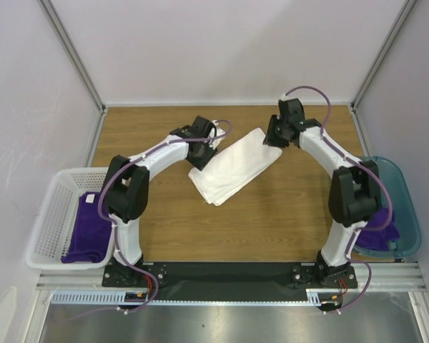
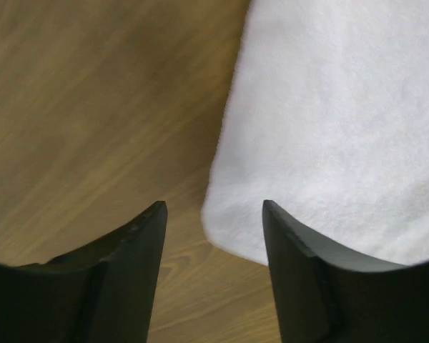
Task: Fold and stack the towels
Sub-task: Fold the towel
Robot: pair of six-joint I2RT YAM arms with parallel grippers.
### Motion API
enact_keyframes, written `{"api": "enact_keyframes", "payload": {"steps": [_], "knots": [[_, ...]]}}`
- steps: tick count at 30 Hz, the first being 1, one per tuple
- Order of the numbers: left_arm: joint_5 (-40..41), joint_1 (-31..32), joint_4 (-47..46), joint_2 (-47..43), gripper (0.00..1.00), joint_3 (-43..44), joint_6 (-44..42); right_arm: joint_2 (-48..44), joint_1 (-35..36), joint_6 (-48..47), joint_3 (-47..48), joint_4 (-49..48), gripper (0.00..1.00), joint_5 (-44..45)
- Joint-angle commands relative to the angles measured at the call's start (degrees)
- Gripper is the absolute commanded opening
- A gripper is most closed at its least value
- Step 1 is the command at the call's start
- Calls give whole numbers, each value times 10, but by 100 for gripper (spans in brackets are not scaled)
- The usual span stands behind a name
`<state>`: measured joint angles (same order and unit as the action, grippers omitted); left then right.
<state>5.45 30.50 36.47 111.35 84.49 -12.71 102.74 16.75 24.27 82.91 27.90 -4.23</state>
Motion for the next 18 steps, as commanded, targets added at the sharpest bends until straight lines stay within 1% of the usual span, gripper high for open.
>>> {"api": "enact_keyframes", "payload": {"steps": [1,2,3,5,6,7,8,9,10,11,12,13,14,15,16,18], "knots": [[-3,-34,64,4,66,85,-15,62,-6,-77,87,-2,33,3],[2,-39,69,-3,94,90,22,75,-9,-85,100,-11,34,-2],[-3,-45,78,-10,100,93,45,100,-17,-85,126,-11,34,-3],[-11,-47,84,-42,100,79,103,122,-28,-83,142,-15,34,-24],[-34,-47,72,-56,100,64,168,142,-32,-78,151,-15,34,-34],[-41,-47,62,-75,100,23,207,153,-43,-77,160,-14,34,-56],[-47,-47,35,-92,100,-2,297,160,-47,-76,164,-18,34,-67],[-50,-47,18,-128,100,-29,339,167,-50,-78,164,-20,34,-78],[-79,-46,-3,-145,100,-84,381,178,-51,-87,163,-24,34,-87],[-77,-44,-22,-160,99,-112,425,185,-54,-92,162,-28,33,-87],[-77,-43,-65,-189,98,-139,505,190,-56,-94,161,-31,34,-86],[-69,-35,-85,-200,98,-187,540,201,-59,-102,158,-37,34,-91],[-63,-30,-101,-210,97,-204,568,209,-65,-106,163,-37,33,-90],[-56,-14,-118,-220,97,-217,614,214,-68,-108,167,-37,33,-87],[-21,-5,-119,-223,97,-229,635,220,-73,-111,170,-40,33,-91],[7,19,-126,-222,96,-236,679,236,-85,-106,186,-40,33,-99]]}}
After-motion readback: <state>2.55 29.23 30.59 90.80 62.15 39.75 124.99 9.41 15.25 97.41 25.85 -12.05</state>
